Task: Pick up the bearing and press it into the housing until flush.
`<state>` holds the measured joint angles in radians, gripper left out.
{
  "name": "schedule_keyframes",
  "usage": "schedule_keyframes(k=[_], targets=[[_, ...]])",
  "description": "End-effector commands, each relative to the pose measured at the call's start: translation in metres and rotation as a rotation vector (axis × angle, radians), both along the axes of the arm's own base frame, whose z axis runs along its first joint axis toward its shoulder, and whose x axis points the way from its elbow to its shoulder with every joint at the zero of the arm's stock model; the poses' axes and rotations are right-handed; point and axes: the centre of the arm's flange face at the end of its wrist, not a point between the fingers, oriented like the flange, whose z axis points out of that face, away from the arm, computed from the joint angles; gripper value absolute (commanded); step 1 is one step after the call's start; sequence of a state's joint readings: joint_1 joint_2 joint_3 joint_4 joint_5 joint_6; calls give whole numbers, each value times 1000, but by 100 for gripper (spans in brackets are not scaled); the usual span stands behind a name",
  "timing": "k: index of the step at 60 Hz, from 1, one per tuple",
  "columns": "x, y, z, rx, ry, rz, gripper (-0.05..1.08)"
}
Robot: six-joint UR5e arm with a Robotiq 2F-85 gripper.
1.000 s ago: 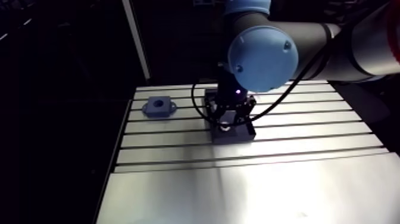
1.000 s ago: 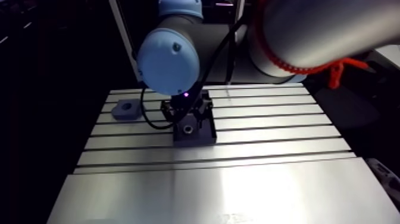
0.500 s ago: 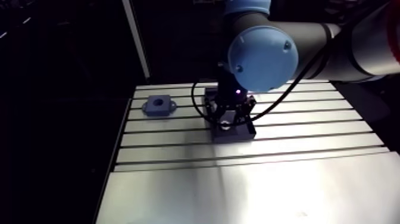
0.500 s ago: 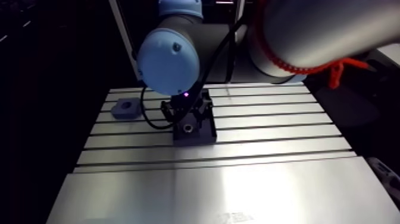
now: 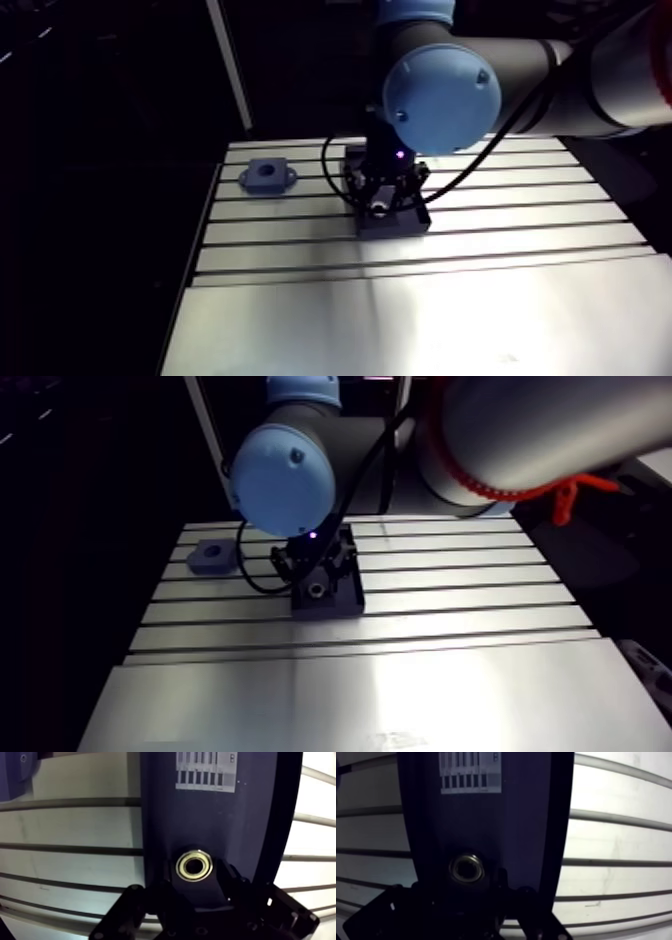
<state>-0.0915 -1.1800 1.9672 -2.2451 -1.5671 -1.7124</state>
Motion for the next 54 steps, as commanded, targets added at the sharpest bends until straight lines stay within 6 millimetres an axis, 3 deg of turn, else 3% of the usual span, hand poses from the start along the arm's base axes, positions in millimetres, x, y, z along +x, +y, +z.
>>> schedule_keyframes(k=[1,54], targets=[[0,-1,-1,0,-1,1,44],[0,-1,1,1,1,3,48]])
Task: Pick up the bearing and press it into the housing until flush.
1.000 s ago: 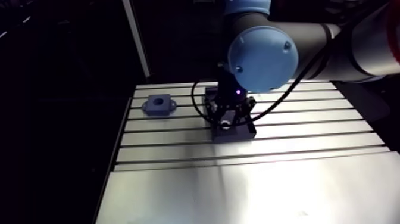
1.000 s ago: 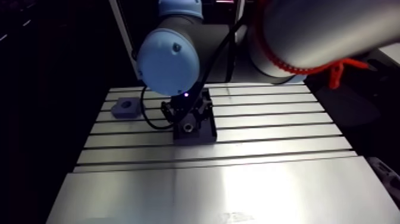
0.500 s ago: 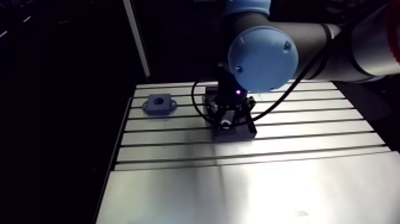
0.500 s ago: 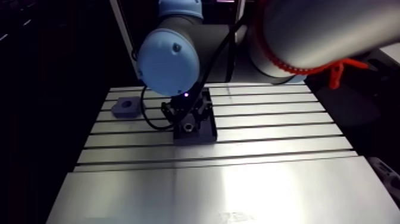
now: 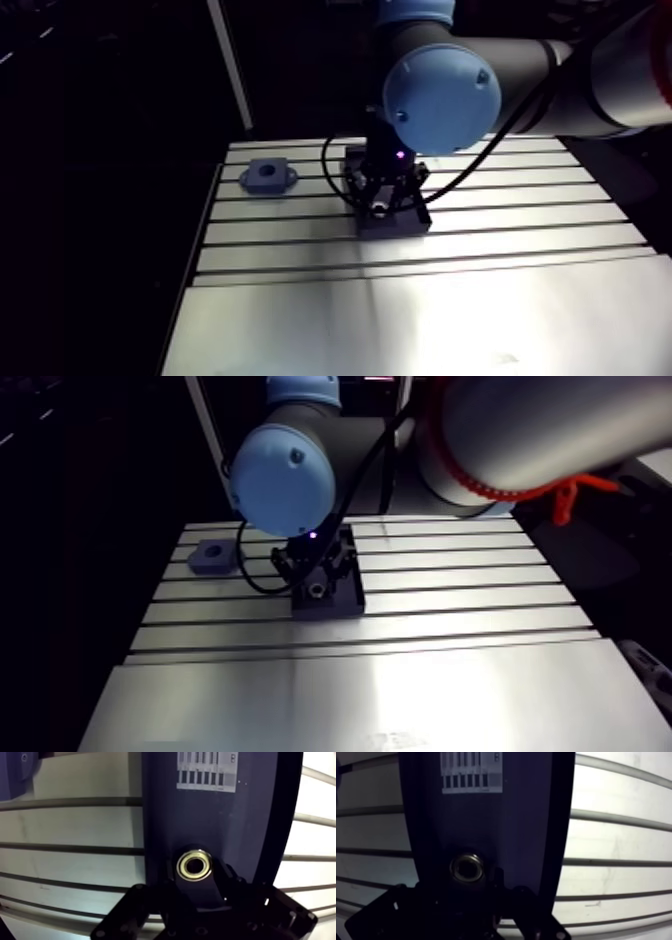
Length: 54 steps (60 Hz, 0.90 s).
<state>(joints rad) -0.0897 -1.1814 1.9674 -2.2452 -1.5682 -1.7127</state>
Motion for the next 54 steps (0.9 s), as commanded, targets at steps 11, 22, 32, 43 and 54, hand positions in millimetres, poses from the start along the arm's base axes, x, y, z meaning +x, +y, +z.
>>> schedule_keyframes(k=[11,22,32,43,54], targets=[[0,0,0,0,0,1,49],[0,0,0,0,2,1,50],[0,0,0,0,0,1,50],[0,0,0,0,2,1,51],[0,0,0,0,2,1,52]])
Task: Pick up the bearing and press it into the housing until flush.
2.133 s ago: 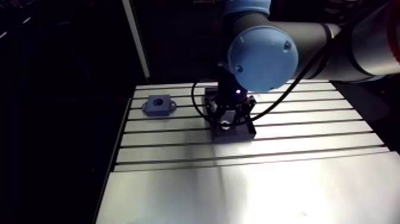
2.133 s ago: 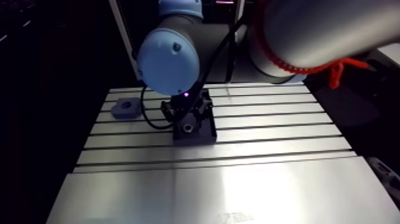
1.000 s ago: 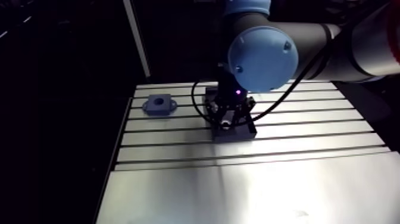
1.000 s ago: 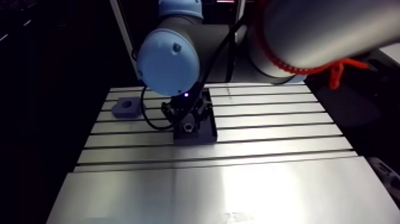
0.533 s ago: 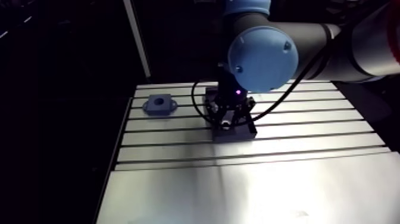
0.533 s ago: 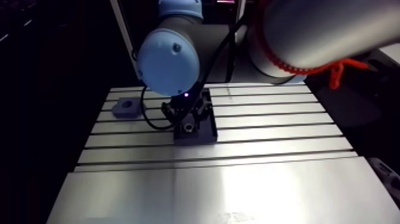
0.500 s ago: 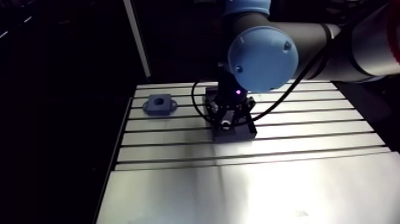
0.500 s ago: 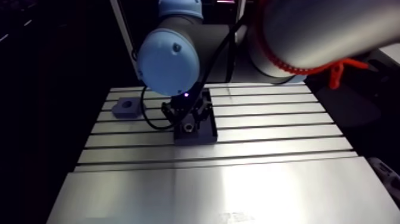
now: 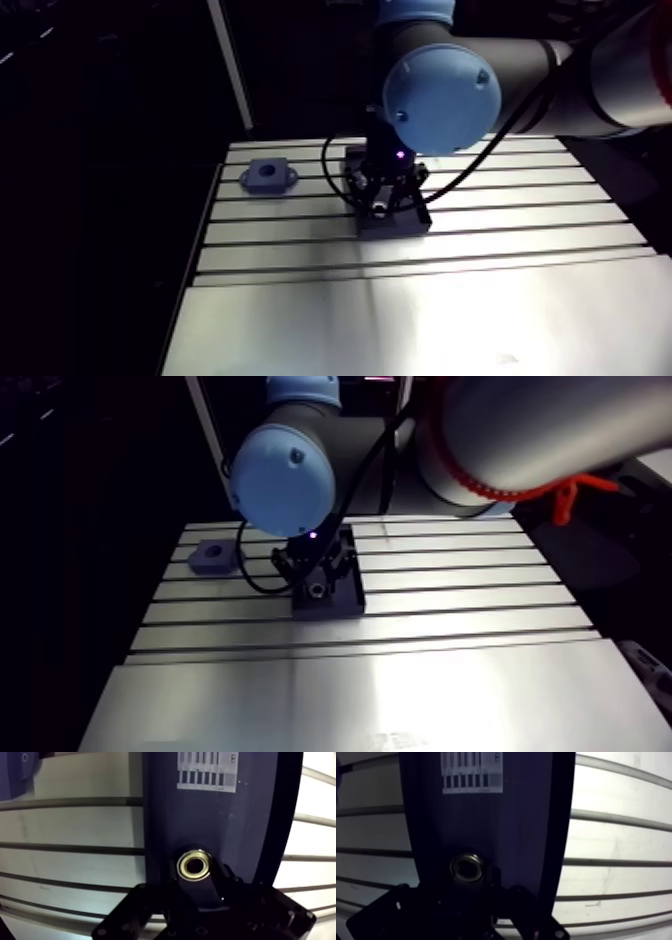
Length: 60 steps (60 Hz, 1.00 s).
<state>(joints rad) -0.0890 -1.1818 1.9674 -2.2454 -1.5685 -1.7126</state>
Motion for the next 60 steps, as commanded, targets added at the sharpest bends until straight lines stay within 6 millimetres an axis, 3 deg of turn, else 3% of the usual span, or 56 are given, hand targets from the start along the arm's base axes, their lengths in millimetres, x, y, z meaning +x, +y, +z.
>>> schedule_keyframes(k=[1,39,52,54,60], targets=[[0,0,0,0,1,0,53],[-5,2,12,0,55,-3,63],[-6,1,58,8,89,-4,66],[-6,0,77,8,78,-9,66],[-5,-7,105,7,69,-4,67]])
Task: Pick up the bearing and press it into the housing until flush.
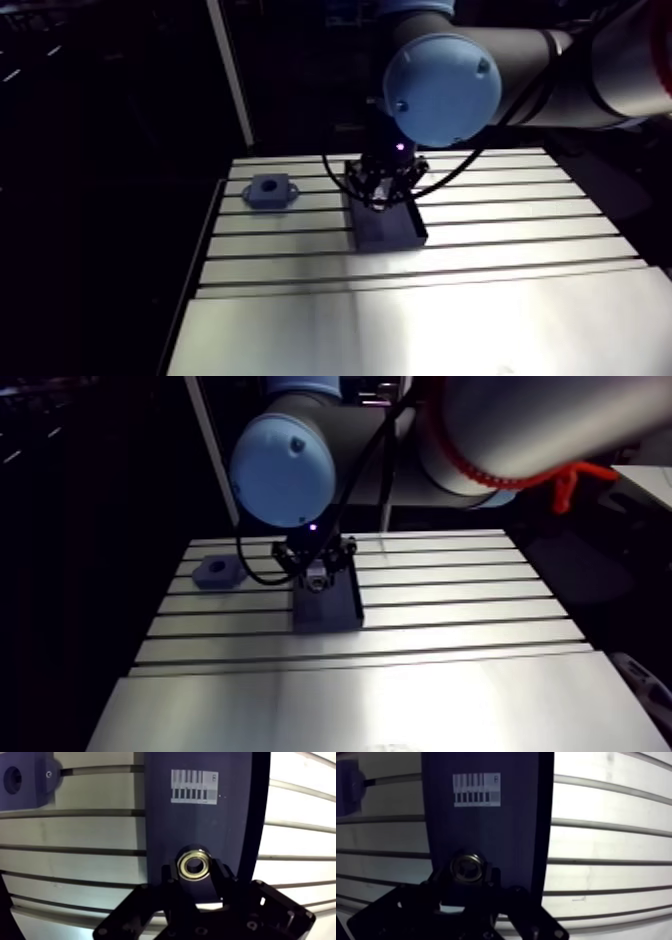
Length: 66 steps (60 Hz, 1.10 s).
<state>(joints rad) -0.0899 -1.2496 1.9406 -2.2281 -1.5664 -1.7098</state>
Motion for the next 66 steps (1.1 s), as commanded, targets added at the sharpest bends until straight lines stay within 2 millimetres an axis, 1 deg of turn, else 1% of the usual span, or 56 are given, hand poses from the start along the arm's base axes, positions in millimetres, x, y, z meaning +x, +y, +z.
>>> schedule_keyframes(k=[1,2,3,4,5,8,10,11,12,13,14,15,16,17,18,19,21,22,23,24,25,28,29,34,36,37,38,44,49,53,55,57,66], targets=[[2,-15,68,2,-18,10,67],[2,-15,68,2,-18,10,67],[2,-20,75,2,-34,17,67],[2,-20,75,2,-34,17,67],[1,-25,80,2,-49,20,68],[0,-29,85,3,-62,24,68],[-4,-37,97,2,-72,32,68],[-4,-37,97,2,-72,32,68],[-5,-43,103,4,-74,42,68],[-5,-43,103,4,-74,42,68],[-7,-50,107,6,-73,54,68],[-7,-50,107,6,-73,54,68],[-11,-56,109,7,-72,65,68],[-11,-56,109,7,-72,65,68],[-15,-62,108,7,-72,76,68],[-15,-62,108,7,-72,76,68],[-22,-75,106,11,-72,99,69],[-22,-75,106,11,-72,99,69],[-25,-81,105,13,-72,108,69],[-25,-81,105,13,-72,108,69],[-27,-87,104,15,-70,117,69],[-30,-92,104,16,-70,121,69],[-34,-98,101,18,-74,121,69],[-39,-106,94,46,-86,120,69],[-44,-116,90,67,-84,133,69],[-44,-116,90,67,-84,133,69],[-47,-120,88,69,-82,139,69],[-54,-129,83,62,-77,143,69],[-57,-130,82,63,-75,120,69],[-60,-139,82,64,-64,110,70],[-60,-139,82,64,-64,110,70],[-64,-145,83,59,-49,102,70],[-72,-150,84,60,-32,53,70]])
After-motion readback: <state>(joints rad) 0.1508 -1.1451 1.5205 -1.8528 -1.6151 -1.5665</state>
